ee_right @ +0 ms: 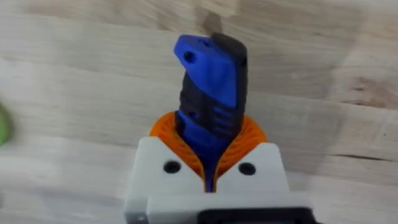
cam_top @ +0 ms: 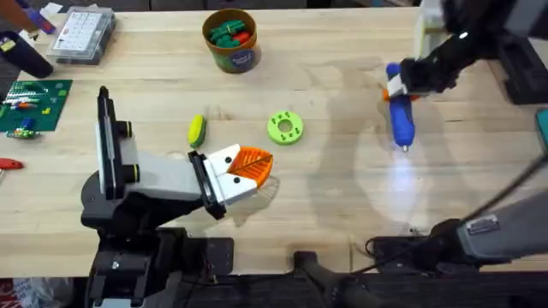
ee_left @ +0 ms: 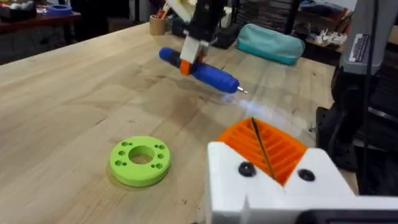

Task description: Pick up the gripper from the table and insert it into the empty holder that is missing its gripper. Then pick up a screw, insert it into the mounting hole, and use the screwdriver to tighten it. Finally, clean up the table by picking up the vegetable and placing it into the bucket.

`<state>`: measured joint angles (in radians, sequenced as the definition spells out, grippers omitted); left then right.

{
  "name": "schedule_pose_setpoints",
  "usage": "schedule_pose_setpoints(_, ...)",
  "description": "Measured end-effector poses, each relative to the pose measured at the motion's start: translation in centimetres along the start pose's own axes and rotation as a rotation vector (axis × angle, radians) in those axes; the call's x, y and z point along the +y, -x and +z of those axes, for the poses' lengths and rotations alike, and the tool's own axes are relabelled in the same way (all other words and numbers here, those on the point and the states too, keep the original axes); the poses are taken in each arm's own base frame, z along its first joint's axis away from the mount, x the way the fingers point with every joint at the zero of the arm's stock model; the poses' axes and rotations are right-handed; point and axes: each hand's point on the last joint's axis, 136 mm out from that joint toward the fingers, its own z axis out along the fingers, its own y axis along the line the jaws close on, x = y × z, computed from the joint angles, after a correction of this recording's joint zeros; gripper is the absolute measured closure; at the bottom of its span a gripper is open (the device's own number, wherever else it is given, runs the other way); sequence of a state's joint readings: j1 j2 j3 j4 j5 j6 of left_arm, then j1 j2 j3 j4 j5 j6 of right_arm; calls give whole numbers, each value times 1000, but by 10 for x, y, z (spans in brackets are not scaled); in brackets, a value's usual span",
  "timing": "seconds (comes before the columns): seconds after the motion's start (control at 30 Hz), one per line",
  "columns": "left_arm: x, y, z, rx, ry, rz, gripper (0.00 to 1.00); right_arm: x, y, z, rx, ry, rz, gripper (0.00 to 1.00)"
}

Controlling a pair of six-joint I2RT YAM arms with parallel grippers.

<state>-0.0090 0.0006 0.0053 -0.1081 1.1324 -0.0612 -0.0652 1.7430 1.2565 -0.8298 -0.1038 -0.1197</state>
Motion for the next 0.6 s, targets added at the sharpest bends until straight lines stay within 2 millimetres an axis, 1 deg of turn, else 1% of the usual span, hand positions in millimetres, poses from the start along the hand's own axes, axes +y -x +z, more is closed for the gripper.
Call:
schedule_pose_setpoints(0.13,0,0,0,0,0,0,996,17,23,-50,-166,31,-35,976)
schedule_pose_setpoints(0.27,0,0,0,0,0,0,996,36,57,-108,-375,40,-95,976)
schedule_pose_setpoints(0.37,0,0,0,0,0,0,996,54,80,-145,-515,63,-141,976)
schedule_pose_setpoints(0.47,0,0,0,0,0,0,997,76,96,-174,-613,123,-183,976)
schedule_pose_setpoints(0.5,0,0,0,0,0,0,997,102,107,-200,-689,211,-225,976)
schedule_pose_setpoints(0.6,0,0,0,0,0,0,996,128,121,-230,-800,307,-278,976)
